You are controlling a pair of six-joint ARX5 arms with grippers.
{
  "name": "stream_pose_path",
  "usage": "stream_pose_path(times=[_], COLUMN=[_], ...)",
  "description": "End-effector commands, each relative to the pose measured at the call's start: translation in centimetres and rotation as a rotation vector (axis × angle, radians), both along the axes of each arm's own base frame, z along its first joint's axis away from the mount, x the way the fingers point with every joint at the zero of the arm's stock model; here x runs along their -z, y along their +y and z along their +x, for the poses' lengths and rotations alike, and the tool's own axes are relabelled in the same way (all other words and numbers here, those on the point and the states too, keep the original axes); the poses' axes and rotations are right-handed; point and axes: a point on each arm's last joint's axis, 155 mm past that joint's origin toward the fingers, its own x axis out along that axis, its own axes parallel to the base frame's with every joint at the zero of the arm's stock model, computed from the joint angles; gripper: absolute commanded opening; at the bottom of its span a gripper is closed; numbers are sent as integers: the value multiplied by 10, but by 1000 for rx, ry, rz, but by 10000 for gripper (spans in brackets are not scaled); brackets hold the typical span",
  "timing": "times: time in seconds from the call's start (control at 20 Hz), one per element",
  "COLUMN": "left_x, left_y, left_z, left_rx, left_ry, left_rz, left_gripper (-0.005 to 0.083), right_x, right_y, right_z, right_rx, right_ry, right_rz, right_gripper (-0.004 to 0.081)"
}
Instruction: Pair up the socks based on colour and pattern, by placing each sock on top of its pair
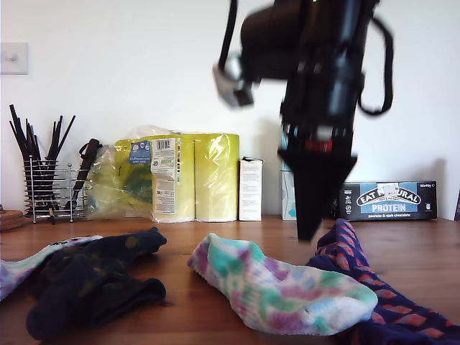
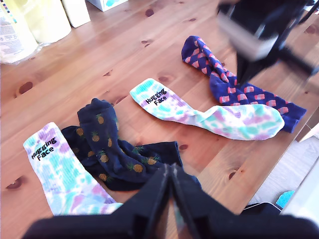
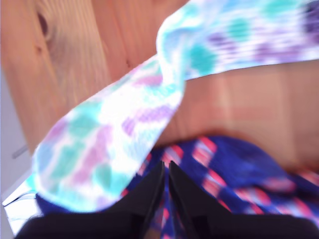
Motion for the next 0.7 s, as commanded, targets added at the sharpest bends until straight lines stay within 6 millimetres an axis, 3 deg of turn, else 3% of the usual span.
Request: stream_pose_path(times=[0.0, 0.25, 0.65], left_x=[2, 5, 5], left_y=[-6, -8, -8], left_z=[-4, -10, -10], left_rx=[43, 62, 62], left_ry=[9, 33, 35], left_rz=[-7, -17, -16], left_gripper=[-19, -19, -19], right_x=[12, 28, 31], right_y=[-3, -4, -7], right_z=[-3, -10, -8], right_rx=[-1, 3, 35], right_ry=[29, 93, 114], right_rz=[-15, -30, -26], right_gripper=[-13, -13, -13])
